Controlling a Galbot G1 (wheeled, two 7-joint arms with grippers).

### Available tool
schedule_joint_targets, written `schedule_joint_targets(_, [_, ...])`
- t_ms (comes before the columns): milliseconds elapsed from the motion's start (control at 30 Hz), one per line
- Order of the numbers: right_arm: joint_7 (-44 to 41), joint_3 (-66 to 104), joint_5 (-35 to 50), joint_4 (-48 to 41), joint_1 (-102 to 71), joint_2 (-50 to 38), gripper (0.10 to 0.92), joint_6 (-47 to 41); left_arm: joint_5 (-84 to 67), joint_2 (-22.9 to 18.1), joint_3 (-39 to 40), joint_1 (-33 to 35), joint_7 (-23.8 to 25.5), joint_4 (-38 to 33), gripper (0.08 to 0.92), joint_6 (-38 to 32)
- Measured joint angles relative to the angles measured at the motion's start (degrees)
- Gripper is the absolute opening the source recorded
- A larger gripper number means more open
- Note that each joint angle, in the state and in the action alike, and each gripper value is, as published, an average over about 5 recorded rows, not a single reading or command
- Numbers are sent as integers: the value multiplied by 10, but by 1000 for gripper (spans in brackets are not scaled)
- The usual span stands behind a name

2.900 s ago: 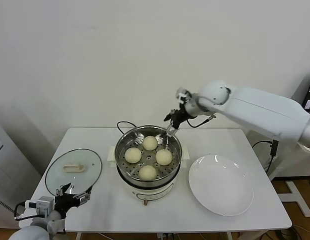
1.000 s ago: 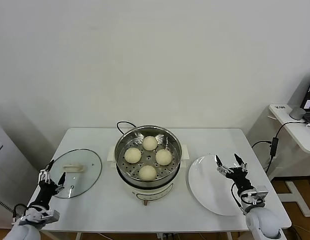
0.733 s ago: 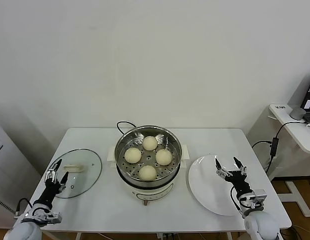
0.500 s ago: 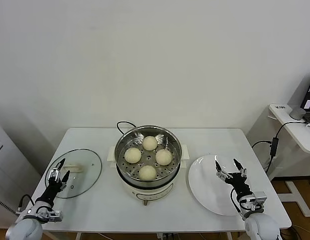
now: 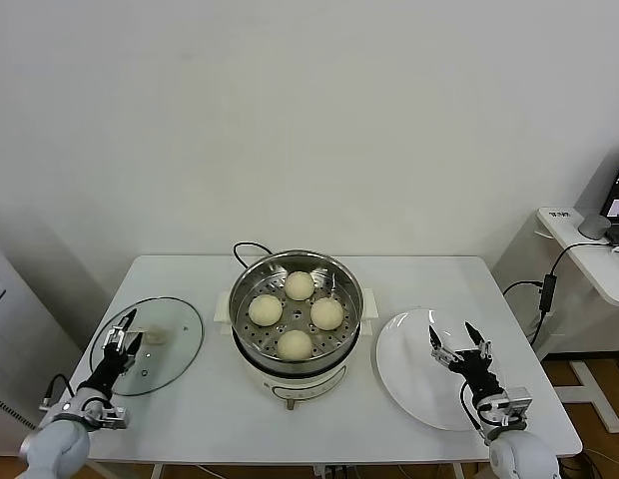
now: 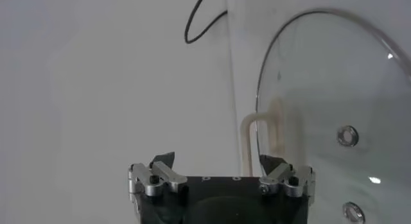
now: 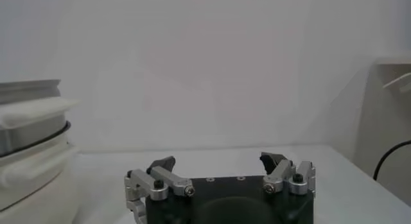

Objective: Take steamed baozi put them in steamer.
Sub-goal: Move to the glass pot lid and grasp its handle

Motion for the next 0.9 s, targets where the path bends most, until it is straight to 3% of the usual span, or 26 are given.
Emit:
schedule_joint_targets(333, [-5, 8, 0, 1, -6, 1, 823, 1, 14, -10, 2, -32, -6, 31, 796, -6])
schedule_joint_targets(900, [-8, 11, -1, 4, -7, 2, 823, -1, 6, -7, -7, -30, -13, 26, 316, -25])
